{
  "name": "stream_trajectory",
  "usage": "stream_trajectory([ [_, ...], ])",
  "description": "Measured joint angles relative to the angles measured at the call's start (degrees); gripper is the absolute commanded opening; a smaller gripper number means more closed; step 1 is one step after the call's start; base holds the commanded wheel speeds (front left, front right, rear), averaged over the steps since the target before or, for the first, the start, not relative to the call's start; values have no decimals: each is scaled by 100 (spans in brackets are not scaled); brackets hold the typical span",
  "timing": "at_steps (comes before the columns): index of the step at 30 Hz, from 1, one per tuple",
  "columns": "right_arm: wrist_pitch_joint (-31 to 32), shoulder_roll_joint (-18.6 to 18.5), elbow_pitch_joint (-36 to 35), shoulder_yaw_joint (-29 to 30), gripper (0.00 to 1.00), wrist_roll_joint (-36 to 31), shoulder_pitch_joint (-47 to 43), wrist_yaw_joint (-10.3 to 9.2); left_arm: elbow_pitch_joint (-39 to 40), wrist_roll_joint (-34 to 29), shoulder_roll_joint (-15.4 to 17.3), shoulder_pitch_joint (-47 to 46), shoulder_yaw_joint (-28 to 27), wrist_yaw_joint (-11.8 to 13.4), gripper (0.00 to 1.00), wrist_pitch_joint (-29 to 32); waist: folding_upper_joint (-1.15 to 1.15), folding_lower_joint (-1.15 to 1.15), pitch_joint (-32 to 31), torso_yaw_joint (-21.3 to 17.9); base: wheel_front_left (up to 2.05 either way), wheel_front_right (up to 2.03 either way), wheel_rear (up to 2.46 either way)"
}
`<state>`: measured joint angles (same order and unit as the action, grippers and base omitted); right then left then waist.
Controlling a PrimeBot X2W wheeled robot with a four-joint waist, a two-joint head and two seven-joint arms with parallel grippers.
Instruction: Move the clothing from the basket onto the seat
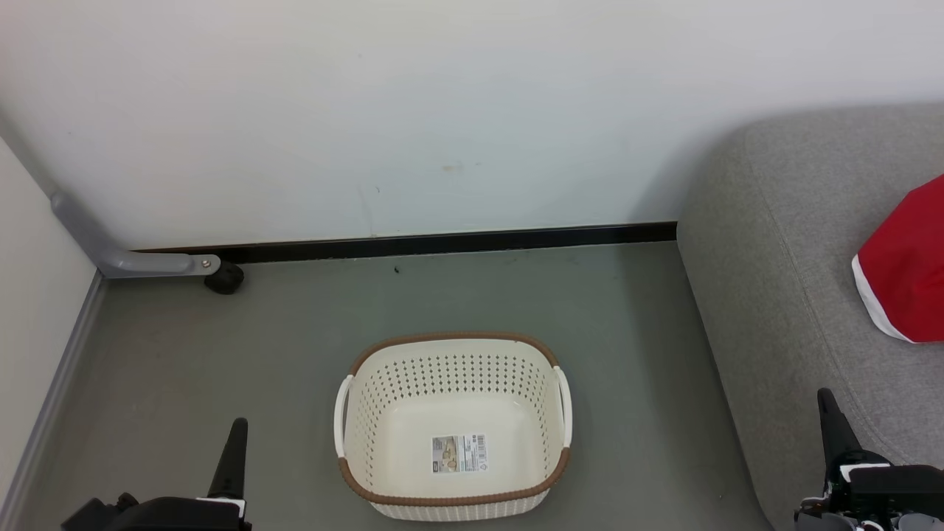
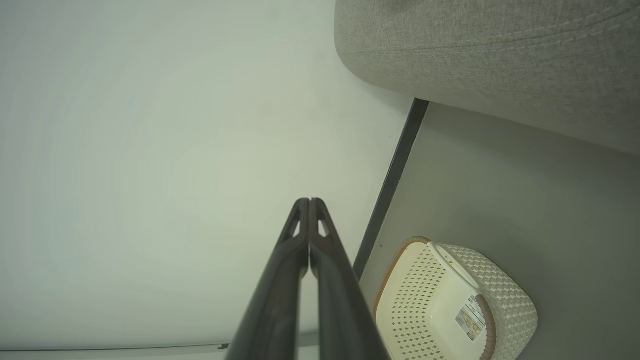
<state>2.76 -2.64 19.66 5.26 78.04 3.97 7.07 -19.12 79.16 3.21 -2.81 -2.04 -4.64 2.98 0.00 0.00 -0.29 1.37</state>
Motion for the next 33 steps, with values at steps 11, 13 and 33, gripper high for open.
stream_trajectory([
  [11,229,10,-126,153,0,799,18,0,88,720,-45,-66,-176,-149,0,204,0,0,23,-85,0,0,0],
  [13,274,11,-153,181,0,957,20,0,94,806,-57,-74,-205,-194,0,256,0,0,27,-100,0,0,0],
  [33,372,16,-223,263,0,1328,51,0,154,1154,-82,-153,-292,-244,0,350,0,0,39,-137,0,0,0],
])
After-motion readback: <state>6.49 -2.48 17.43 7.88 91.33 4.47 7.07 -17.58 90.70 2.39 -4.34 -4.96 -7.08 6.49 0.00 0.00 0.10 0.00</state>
